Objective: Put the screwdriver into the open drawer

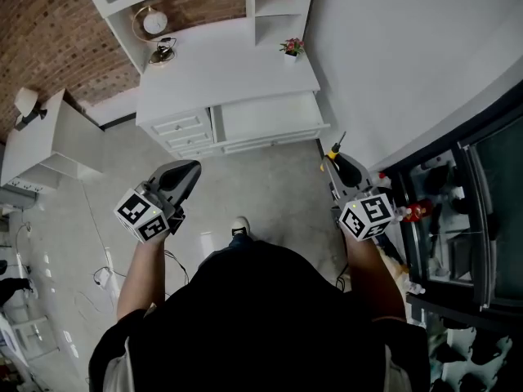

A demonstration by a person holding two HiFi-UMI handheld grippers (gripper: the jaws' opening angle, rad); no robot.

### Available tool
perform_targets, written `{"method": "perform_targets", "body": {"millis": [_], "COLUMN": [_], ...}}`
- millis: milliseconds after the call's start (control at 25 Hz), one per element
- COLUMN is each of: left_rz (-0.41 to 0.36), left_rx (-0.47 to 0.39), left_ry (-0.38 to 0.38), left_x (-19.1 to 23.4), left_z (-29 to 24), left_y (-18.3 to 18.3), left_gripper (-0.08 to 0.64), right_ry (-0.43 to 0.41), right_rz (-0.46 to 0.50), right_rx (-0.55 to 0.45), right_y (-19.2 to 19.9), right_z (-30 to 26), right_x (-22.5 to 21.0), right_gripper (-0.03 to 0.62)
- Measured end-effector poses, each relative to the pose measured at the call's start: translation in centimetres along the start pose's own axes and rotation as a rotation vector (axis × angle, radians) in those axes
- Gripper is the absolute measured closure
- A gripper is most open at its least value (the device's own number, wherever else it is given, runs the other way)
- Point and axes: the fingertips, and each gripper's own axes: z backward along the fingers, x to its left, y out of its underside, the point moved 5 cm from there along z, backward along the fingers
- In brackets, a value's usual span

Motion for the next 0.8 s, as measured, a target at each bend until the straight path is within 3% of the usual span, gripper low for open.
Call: {"method": "perform_targets", "body": {"millis": [800], "left_rz": [0.021], "left_rx": [0.009], "left_ry": [0.035], "left_x": [12.2], "left_z": [-5.2], "left_y": [-1.7], "left_gripper": [0.545], "right_ry": [0.044], "right_rz": [-0.014], "right_rx": [0.025], "right_y": [-1.1], "right_z": [-11.4], "right_x": [-2.8], "right_gripper": [0.509]}}
